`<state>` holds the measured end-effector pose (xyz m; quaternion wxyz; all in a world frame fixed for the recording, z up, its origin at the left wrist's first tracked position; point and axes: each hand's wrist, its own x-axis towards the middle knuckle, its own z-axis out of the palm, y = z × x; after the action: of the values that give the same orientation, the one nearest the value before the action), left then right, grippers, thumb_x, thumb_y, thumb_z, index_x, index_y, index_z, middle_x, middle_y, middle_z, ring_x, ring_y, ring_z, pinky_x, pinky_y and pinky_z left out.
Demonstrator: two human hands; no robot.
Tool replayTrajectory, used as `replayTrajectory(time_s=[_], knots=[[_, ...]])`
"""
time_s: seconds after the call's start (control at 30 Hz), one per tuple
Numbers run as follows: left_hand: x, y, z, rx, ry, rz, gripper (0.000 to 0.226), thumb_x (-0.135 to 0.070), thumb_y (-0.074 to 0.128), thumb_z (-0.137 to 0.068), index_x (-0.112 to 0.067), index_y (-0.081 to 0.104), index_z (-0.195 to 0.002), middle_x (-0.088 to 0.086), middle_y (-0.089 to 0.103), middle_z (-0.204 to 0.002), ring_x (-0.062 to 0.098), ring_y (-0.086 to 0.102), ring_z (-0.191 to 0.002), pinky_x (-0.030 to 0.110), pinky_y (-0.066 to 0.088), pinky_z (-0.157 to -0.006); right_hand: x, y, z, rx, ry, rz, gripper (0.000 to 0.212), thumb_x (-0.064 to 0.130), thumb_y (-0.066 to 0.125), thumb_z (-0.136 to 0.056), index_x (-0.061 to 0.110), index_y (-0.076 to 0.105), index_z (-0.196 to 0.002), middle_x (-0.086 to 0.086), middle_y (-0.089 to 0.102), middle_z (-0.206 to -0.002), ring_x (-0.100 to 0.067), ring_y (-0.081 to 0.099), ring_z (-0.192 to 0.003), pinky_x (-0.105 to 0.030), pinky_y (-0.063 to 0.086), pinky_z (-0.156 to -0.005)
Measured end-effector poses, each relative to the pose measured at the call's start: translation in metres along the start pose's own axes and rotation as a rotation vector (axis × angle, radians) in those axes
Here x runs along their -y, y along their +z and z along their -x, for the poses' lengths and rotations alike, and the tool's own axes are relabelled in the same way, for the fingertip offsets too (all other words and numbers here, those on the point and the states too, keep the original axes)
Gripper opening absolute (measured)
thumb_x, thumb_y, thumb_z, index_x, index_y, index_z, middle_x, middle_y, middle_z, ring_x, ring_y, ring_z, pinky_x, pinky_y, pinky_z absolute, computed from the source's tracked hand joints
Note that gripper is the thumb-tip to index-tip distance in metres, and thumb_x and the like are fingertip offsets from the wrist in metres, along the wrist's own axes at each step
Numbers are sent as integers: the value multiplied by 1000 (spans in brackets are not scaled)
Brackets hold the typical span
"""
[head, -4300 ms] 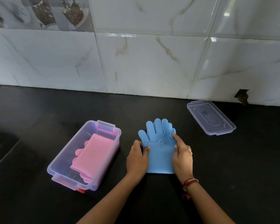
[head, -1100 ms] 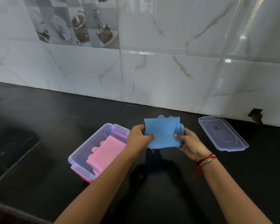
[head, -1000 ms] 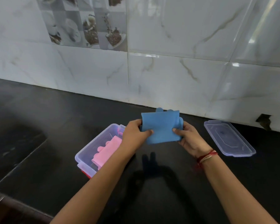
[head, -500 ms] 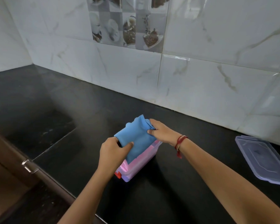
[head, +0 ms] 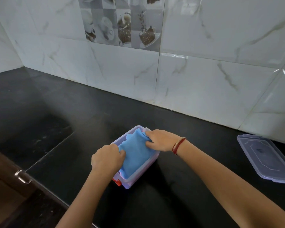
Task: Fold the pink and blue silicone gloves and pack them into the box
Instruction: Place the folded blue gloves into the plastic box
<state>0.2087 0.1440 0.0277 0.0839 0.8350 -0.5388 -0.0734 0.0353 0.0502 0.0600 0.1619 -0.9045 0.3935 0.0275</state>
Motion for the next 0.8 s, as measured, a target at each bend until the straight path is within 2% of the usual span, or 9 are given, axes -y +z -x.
replayTrajectory(time_s=[0.1,0.17,0.27,0.33,0.4,0.5,0.6,0.7,0.8], knots=[[0,-3,-1,-8,20,-117,37,-45,46,-92,-23,40,-63,-6,49,-58,8,45,-47,20,32,-43,8,1,-1,-12,8,162,19,27,42,-92,9,48,-91,-5,46,-77,-23,47,-67,-31,35,-63],[0,-8,0,-26,32,-180,42,-56,51,-88,-25,36,-63,-7,50,-60,9,47,-47,19,30,-41,13,5,0,-53,28,267,25,30,40,-94,9,54,-94,-9,57,-86,-24,53,-71,-32,41,-64],[1,-14,-3,-85,41,-187,45,-65,57,-79,-25,40,-66,-7,52,-61,8,51,-50,19,38,-44,18,9,2,-193,66,411,32,36,45,-94,9,59,-103,-8,65,-98,-26,63,-85,-35,46,-69],[-3,-14,-2,-143,129,-107,39,-62,62,-78,-25,52,-79,-7,56,-70,8,56,-58,20,45,-52,23,8,4,-339,44,489,33,38,56,-89,12,57,-110,-7,64,-103,-26,63,-90,-35,44,-68],[-11,-11,-1,-151,266,5,41,-53,67,-78,-24,56,-105,-5,60,-94,12,60,-80,23,47,-65,29,6,5,-423,-13,462,40,32,62,-85,15,51,-119,-7,58,-110,-27,60,-95,-35,46,-68],[-25,5,1,12,408,39,58,-42,62,-82,-17,41,-130,4,51,-124,21,51,-110,29,42,-89,37,8,8,-280,-71,267,46,35,65,-81,18,52,-122,-7,56,-116,-28,58,-101,-37,46,-77],[-27,21,3,162,427,-6,71,-39,49,-92,-10,15,-147,13,30,-149,27,33,-135,35,29,-110,42,17,7,-121,-45,240,51,32,67,-80,13,49,-124,-10,57,-121,-29,58,-107,-38,47,-84],[-26,25,1,285,372,-19,79,-40,45,-96,-14,-6,-150,17,3,-159,30,10,-145,40,15,-118,42,22,4,-94,-18,239,48,27,65,-84,9,47,-125,-10,58,-122,-29,58,-110,-37,45,-78],[-30,26,-4,347,341,-50,80,-39,42,-97,-14,-14,-149,17,-6,-158,31,2,-146,41,8,-118,45,25,-1,-57,-20,257,48,25,61,-87,6,46,-128,-12,59,-124,-28,56,-113,-39,45,-88]])
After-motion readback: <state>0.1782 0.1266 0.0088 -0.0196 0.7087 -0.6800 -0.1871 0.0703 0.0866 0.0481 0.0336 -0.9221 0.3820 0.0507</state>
